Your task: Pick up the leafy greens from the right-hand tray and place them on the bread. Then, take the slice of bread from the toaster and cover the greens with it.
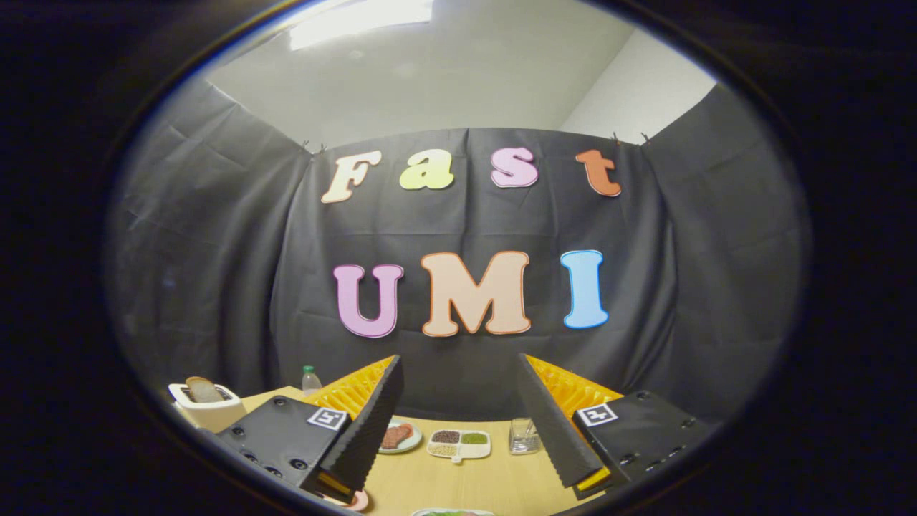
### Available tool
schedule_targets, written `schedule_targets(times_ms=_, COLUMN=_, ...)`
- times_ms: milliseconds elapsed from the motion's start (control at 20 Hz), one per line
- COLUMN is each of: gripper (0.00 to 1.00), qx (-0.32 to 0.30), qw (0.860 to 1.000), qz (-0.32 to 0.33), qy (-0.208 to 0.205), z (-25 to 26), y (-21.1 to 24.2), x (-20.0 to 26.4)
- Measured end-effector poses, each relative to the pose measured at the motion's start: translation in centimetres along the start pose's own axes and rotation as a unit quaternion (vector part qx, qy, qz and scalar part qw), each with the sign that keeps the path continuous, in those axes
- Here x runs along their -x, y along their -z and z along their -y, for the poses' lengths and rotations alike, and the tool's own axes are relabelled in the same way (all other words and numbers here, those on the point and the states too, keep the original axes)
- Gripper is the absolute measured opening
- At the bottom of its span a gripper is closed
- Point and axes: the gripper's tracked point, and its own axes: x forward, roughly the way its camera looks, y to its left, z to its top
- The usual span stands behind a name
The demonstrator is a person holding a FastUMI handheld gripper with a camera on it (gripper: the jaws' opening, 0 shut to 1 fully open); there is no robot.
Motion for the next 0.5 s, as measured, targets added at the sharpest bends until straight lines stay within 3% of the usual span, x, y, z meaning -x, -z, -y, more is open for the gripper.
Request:
schedule_targets(times_ms=150, gripper=1.0, qx=0.009, qw=1.0, qz=-0.013, qy=-0.017, z=-0.3, y=0.9, x=0.0)
schedule_targets(times_ms=500, gripper=1.0, qx=0.065, qw=0.981, qz=-0.124, qy=-0.137, z=-1.1, y=7.9, x=0.3)
